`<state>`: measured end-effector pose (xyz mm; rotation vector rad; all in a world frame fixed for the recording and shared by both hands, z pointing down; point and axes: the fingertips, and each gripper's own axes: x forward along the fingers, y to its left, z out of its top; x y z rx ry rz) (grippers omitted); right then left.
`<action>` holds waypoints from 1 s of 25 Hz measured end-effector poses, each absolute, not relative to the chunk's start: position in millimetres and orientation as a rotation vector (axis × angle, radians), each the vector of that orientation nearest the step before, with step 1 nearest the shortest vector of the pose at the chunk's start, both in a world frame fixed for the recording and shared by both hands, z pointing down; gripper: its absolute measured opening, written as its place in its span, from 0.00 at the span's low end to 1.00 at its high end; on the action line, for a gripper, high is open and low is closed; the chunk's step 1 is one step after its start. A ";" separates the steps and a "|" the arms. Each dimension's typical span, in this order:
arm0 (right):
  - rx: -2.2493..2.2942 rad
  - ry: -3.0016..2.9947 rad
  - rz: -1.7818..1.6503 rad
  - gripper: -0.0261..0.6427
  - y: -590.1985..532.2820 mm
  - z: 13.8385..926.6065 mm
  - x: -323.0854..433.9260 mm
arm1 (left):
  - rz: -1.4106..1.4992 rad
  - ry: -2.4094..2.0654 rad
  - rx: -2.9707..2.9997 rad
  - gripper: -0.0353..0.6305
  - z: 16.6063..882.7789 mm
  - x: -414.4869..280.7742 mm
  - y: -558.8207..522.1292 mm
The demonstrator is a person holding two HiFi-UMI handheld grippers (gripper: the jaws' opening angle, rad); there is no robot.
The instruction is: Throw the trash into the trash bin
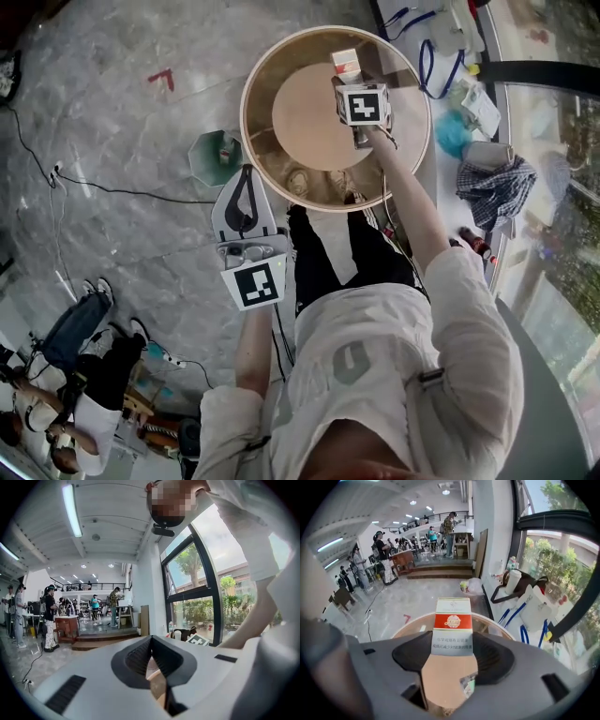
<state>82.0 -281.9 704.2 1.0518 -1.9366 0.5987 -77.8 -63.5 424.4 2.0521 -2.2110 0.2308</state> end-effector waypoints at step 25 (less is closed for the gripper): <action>1.055 -2.835 0.241 0.46 -141.5 286.8 73.7 | -0.177 -2.445 2.273 0.07 231.4 -23.1 -99.5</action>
